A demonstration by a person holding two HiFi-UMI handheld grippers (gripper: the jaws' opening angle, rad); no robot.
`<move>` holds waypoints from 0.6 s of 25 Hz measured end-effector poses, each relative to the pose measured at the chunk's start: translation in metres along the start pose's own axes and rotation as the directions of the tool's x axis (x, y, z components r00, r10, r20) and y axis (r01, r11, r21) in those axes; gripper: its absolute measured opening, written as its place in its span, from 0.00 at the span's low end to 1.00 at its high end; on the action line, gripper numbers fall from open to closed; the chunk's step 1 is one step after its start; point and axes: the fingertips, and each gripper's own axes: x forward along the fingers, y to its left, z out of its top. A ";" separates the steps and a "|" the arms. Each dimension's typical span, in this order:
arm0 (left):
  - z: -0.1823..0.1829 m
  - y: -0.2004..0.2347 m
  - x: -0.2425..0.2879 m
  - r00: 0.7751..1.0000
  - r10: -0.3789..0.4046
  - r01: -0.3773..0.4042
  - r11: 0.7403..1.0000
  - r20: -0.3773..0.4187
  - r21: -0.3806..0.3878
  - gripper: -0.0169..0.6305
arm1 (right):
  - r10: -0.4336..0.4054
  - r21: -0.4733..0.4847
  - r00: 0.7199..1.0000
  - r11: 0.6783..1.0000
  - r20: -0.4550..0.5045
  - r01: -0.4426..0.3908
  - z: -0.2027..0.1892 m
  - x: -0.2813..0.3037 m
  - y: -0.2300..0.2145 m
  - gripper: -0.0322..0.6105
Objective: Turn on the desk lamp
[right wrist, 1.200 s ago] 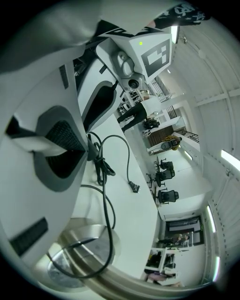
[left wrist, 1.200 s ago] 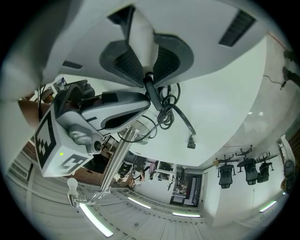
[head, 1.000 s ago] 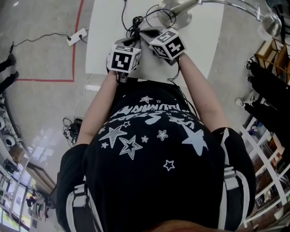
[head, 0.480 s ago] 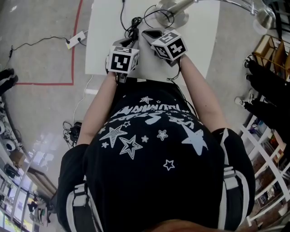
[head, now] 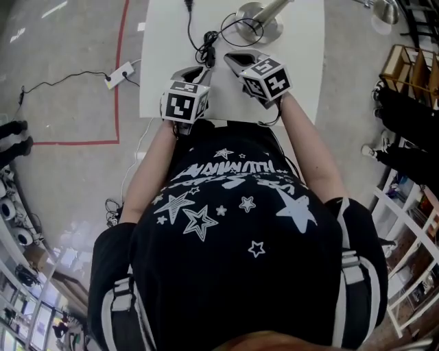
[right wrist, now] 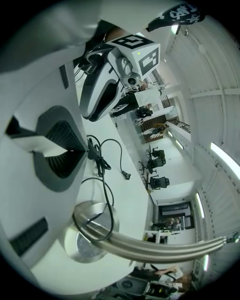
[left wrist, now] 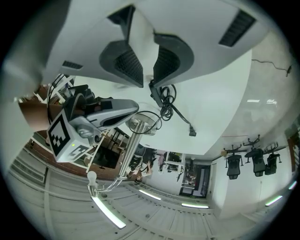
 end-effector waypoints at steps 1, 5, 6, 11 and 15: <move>0.000 -0.001 -0.004 1.000 -0.013 0.013 1.000 0.007 0.016 0.15 | -0.009 0.005 1.000 1.000 0.005 0.009 0.000 -0.002 0.003 0.06; 0.002 0.003 -0.020 0.998 -0.048 0.046 0.998 0.034 0.050 0.14 | -0.053 0.034 0.998 0.998 0.021 0.052 -0.002 -0.008 0.012 0.06; 0.003 0.003 -0.023 0.998 -0.056 0.054 0.997 0.038 0.059 0.10 | -0.065 0.035 0.998 0.997 0.020 0.064 -0.003 -0.010 0.014 0.06; 0.000 0.008 -0.034 0.997 -0.063 0.058 0.994 0.045 0.094 0.04 | -0.104 0.040 0.994 0.994 0.019 0.103 -0.010 -0.015 0.029 0.06; -0.003 -0.001 -0.040 0.996 -0.062 0.059 0.997 0.070 0.047 0.04 | -0.091 0.026 0.996 0.996 0.019 0.091 -0.018 -0.015 0.037 0.06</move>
